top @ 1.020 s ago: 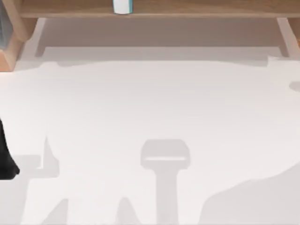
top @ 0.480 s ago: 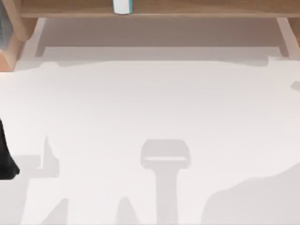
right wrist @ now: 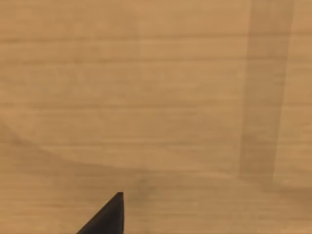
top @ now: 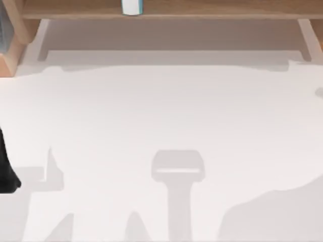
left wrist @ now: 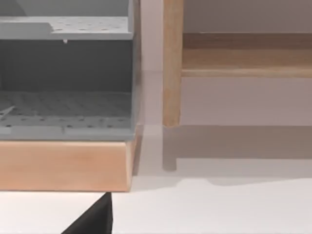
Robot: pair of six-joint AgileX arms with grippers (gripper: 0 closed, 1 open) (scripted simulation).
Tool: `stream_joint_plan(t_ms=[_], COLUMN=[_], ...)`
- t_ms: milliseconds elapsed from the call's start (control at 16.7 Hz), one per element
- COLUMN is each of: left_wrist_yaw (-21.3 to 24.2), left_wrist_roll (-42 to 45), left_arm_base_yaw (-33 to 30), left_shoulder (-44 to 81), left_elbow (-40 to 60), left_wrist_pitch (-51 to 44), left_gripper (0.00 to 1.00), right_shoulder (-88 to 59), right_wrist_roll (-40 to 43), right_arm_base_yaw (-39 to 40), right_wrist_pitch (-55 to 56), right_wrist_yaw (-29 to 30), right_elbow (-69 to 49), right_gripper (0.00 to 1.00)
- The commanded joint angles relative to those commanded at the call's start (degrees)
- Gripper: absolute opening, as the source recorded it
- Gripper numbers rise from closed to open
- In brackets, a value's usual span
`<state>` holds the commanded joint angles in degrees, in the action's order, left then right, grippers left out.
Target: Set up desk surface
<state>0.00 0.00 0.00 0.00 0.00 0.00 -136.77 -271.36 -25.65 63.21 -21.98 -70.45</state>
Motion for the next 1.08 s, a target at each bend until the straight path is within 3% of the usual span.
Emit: stream_joint_plan(t_ms=[300, 540, 780, 1080], left_wrist_yaw=[0.0, 0.0, 0.0, 0.0], left_wrist_roll=[0.0, 0.0, 0.0, 0.0], left_arm_base_yaw=[0.0, 0.0, 0.0, 0.0], left_shoulder=[0.0, 0.0, 0.0, 0.0], left_elbow=[0.0, 0.0, 0.0, 0.0], left_wrist_pitch=[0.0, 0.0, 0.0, 0.0], left_gripper=[1.0, 1.0, 1.0, 1.0], right_shoulder=[3.0, 11.5, 24.6, 45.5], right_wrist_roll=[5.2, 20.1, 44.5, 86.3], right_arm_base_yaw=[-0.2, 0.0, 1.4, 4.5], right_wrist_pitch=[-0.9, -3.7, -8.6, -17.2], right_wrist_yaw=[1.2, 3.8, 7.0, 11.1], right_elbow=[1.6, 6.1, 13.3, 24.8], right_gripper=[1.0, 1.0, 1.0, 1.0])
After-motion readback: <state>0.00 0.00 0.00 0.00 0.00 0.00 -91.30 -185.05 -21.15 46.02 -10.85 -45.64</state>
